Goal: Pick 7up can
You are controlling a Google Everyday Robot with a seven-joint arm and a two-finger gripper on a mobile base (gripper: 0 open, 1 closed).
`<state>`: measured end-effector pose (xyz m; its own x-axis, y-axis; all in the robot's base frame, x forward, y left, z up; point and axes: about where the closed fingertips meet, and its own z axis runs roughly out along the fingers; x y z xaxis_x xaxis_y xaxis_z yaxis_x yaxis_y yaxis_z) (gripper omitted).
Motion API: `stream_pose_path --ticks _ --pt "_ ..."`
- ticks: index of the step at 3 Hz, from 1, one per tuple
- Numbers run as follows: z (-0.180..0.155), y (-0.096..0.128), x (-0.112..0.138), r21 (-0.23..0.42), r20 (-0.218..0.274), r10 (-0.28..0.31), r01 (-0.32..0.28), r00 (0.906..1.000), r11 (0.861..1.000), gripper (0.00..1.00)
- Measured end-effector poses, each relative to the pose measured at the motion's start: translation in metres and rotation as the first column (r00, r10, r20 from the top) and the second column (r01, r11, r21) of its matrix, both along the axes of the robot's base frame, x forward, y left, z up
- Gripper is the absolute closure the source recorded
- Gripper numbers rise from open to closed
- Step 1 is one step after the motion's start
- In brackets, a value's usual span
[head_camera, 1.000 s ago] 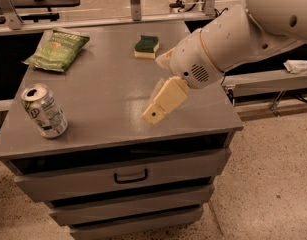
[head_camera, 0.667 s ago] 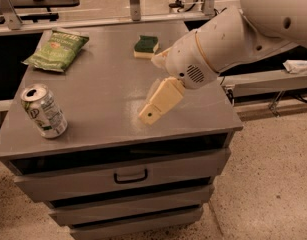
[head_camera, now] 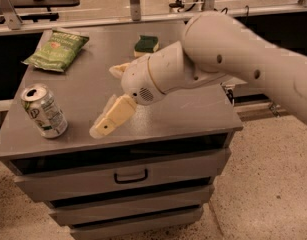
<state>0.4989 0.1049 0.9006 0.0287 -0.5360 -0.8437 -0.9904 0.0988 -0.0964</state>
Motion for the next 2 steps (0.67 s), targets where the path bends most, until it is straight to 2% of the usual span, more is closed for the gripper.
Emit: stream_pose_path --ticks 1,2 --pt "-0.01 0.045 0.015 0.092 0.053 0.027 -0.032 0.9982 0.995 0.0" --pt "-0.014 0.082 0.026 0.176 0.074 0.049 -0.061 0.9961 0.982 0.0"
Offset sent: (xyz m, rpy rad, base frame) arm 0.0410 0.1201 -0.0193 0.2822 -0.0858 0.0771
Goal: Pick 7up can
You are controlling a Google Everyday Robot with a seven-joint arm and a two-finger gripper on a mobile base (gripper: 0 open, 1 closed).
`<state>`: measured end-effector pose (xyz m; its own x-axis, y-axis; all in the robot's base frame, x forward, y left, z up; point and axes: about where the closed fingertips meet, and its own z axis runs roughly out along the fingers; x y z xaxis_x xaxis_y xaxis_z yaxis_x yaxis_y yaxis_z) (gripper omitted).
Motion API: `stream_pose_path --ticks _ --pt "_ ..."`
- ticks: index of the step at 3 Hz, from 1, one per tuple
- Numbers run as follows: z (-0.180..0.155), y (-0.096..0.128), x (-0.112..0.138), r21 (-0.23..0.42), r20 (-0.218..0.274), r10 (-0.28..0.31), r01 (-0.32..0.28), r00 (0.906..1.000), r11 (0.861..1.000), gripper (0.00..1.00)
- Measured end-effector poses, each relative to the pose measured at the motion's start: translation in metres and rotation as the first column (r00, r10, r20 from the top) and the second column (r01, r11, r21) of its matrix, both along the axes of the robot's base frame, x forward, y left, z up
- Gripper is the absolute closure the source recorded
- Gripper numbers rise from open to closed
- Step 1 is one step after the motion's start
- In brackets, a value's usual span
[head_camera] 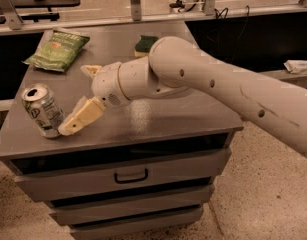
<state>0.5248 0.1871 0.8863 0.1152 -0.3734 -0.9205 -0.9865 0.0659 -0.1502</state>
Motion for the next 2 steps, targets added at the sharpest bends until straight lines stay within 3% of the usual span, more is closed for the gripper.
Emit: stream_pose_path --ticks 1,2 --pt "-0.007 0.028 -0.003 0.06 -0.02 0.031 -0.03 0.9993 0.998 0.0" --pt "-0.016 0.049 -0.01 0.101 -0.045 0.063 -0.058 0.997 0.993 0.18"
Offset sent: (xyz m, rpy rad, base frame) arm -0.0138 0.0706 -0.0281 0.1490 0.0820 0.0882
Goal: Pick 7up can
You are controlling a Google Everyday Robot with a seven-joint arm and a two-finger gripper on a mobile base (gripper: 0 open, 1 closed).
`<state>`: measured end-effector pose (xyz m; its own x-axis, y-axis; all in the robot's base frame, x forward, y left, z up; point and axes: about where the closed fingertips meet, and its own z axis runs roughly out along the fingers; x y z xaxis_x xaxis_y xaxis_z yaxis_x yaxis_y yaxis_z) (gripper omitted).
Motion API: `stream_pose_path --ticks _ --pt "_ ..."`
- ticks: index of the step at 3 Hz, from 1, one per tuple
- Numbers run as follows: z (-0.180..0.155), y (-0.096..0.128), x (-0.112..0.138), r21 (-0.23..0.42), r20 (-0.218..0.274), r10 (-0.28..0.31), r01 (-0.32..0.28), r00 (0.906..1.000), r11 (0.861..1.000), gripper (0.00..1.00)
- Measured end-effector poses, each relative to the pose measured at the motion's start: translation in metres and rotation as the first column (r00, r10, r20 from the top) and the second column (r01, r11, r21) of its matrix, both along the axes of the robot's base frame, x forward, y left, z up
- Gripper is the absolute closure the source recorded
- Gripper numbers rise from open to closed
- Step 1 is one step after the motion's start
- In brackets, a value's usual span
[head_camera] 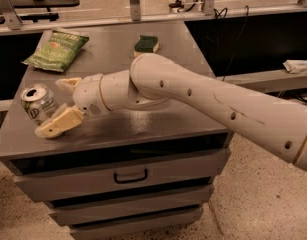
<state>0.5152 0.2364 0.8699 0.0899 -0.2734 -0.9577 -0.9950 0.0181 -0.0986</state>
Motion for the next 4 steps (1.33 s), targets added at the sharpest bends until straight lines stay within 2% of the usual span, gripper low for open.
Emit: stream_pose_path --ticks 2,3,4 --pt "-0.001 0.017 -0.007 0.052 -0.022 0.027 -0.026 0.9994 0.998 0.65" --pt "0.023 0.01 -0.002 0.09 0.01 0.018 -0.019 0.9998 0.996 0.88" --pt "0.055 -0.012 0.014 0.133 0.069 0.001 -0.01 0.9976 0.991 1.0"
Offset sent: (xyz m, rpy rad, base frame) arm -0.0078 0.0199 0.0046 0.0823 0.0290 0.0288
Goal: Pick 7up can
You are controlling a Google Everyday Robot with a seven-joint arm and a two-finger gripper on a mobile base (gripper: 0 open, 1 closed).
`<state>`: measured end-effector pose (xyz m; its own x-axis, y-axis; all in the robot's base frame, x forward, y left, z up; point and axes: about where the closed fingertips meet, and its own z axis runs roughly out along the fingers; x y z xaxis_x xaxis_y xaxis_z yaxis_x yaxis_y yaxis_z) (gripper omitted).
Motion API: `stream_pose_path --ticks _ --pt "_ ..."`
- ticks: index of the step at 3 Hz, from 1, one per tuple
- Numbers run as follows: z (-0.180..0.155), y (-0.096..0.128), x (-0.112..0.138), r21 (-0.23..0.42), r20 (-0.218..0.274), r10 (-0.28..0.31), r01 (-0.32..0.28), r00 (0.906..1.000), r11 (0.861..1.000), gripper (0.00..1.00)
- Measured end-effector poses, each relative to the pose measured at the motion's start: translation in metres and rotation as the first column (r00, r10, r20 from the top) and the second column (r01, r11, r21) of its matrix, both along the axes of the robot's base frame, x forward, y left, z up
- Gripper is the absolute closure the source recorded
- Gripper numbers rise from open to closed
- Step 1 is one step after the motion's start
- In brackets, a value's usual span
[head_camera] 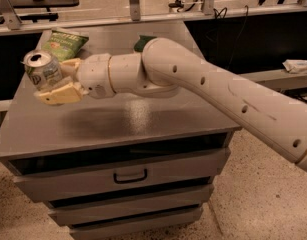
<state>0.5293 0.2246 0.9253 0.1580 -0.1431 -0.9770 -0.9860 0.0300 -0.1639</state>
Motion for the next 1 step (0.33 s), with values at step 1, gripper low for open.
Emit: stream_pose_path --ticks 1 --pt "0.0127 -0.0025 0.0048 0.015 0.017 -0.004 0.003 0.9999 1.0 1.0"
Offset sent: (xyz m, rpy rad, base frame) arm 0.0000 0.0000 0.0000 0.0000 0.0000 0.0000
